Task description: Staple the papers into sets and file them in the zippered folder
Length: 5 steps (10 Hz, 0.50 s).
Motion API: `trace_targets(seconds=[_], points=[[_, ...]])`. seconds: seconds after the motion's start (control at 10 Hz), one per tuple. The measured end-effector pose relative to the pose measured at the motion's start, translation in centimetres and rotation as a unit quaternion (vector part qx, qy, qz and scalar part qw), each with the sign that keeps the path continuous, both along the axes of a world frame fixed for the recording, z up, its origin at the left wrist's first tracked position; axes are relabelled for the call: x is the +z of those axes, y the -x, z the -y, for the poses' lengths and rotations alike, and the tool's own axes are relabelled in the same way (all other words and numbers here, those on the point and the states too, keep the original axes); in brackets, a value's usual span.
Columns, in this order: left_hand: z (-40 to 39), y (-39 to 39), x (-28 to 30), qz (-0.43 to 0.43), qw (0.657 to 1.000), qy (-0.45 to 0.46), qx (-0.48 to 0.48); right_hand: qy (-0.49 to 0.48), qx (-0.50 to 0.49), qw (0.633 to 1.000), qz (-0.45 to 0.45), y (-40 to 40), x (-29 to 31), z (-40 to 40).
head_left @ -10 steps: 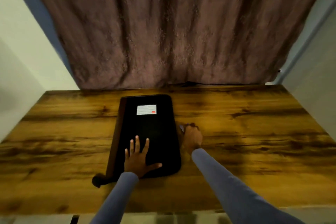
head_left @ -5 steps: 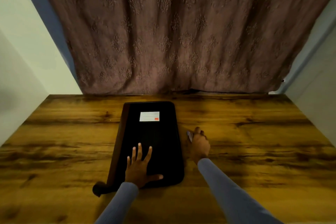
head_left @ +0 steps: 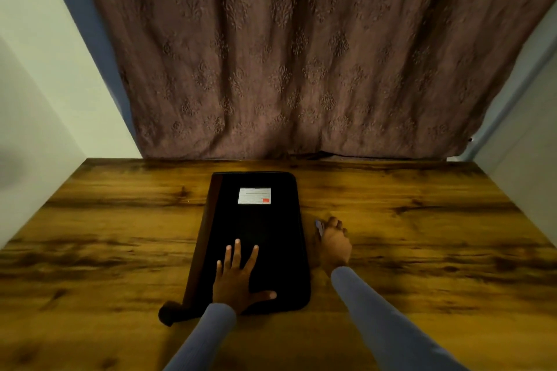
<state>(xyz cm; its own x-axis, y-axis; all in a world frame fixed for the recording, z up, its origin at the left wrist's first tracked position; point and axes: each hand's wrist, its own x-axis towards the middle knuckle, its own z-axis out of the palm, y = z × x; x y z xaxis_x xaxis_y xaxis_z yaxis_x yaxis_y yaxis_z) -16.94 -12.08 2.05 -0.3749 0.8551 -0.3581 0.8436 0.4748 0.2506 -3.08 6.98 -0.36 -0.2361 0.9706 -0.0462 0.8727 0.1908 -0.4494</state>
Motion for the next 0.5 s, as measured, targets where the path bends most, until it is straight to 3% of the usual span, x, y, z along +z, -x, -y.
trace_targets(seconds=[0.4, 0.5], points=[[0.6, -0.2, 0.3, -0.023, 1.000, -0.004, -0.007, -0.006, 0.026, 0.999, 0.039, -0.7, 0.6, 0.8], [0.2, 0.3, 1.7, -0.026, 0.999, -0.022, -0.016, -0.070, 0.011, 0.996, 0.055, -1.0, 1.0, 1.8]])
